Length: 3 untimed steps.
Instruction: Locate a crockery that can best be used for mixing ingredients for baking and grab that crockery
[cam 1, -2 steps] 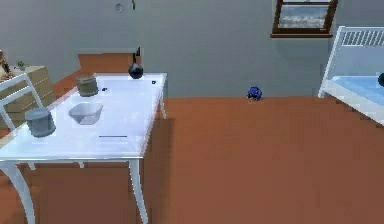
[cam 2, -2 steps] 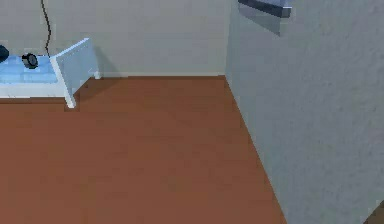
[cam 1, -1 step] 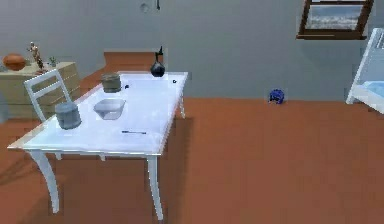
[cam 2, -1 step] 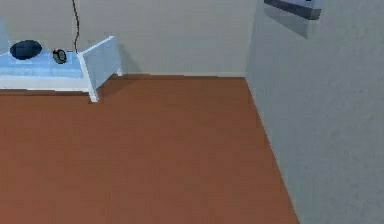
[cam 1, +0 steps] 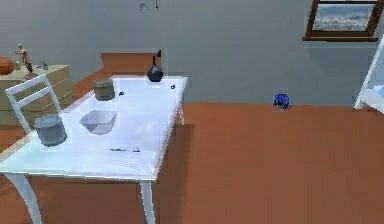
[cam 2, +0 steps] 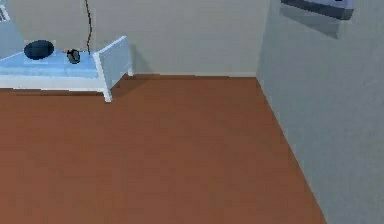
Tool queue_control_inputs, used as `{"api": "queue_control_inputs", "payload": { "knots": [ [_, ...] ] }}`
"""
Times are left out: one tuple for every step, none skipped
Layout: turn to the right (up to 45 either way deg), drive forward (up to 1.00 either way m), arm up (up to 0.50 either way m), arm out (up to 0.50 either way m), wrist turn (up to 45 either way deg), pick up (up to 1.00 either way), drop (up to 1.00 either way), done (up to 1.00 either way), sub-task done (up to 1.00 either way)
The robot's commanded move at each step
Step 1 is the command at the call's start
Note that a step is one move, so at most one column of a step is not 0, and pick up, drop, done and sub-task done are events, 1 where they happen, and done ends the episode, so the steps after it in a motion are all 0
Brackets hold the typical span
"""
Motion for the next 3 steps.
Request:
{"api": "queue_control_inputs", "payload": {
  "knots": [
    [-9.0,0.00,0.00,0.00,0.0,0.00,0.00,0.00,0.00],
    [-3.0,0.00,0.00,0.00,0.0,0.00,0.00,0.00,0.00],
    [0.0,0.40,0.00,0.00,0.0,0.00,0.00,0.00,0.00]
  ]
}}
